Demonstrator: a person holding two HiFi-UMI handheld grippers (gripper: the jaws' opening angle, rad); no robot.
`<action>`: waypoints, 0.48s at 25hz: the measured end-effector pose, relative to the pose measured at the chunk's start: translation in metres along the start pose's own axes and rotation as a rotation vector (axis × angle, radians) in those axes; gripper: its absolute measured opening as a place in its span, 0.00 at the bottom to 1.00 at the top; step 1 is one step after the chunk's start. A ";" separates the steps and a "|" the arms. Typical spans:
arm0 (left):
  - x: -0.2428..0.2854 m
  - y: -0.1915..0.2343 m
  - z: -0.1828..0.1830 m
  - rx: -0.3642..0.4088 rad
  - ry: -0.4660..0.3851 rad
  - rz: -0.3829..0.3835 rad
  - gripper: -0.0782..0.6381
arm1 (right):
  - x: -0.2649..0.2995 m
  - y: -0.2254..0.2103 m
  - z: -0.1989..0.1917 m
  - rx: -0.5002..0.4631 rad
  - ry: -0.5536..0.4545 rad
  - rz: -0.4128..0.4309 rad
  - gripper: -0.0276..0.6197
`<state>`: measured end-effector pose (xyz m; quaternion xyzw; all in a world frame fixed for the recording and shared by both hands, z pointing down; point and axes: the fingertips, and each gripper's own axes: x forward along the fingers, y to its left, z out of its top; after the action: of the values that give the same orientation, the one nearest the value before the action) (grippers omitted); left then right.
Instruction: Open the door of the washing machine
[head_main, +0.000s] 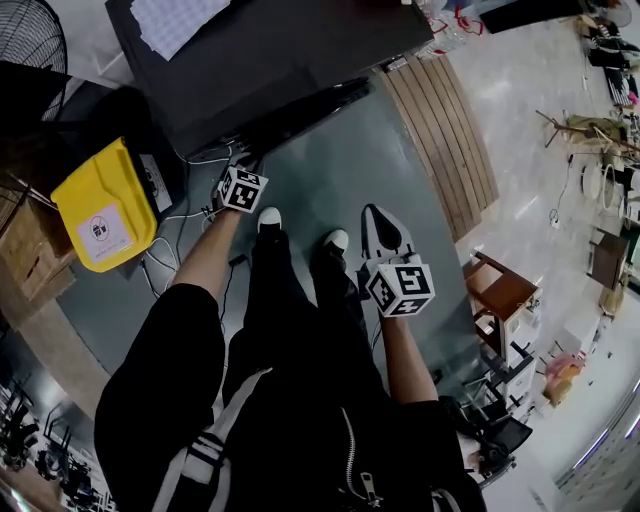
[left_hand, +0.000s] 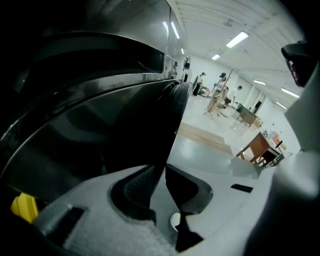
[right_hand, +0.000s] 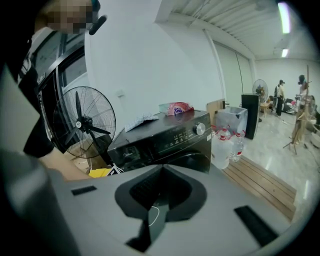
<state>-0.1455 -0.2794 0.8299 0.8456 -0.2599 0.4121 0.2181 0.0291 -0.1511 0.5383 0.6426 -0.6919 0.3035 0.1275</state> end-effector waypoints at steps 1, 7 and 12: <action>0.000 -0.004 -0.001 -0.009 0.004 -0.004 0.20 | 0.000 -0.002 0.001 0.001 -0.002 0.004 0.05; 0.001 -0.048 -0.016 -0.021 0.047 -0.050 0.20 | -0.002 -0.030 0.004 -0.012 -0.011 0.045 0.05; 0.005 -0.107 -0.031 -0.107 0.050 -0.025 0.20 | -0.014 -0.073 -0.001 -0.037 -0.006 0.100 0.05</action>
<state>-0.0944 -0.1800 0.8349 0.8254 -0.2652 0.4159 0.2745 0.1015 -0.1381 0.5498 0.6058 -0.7290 0.2945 0.1221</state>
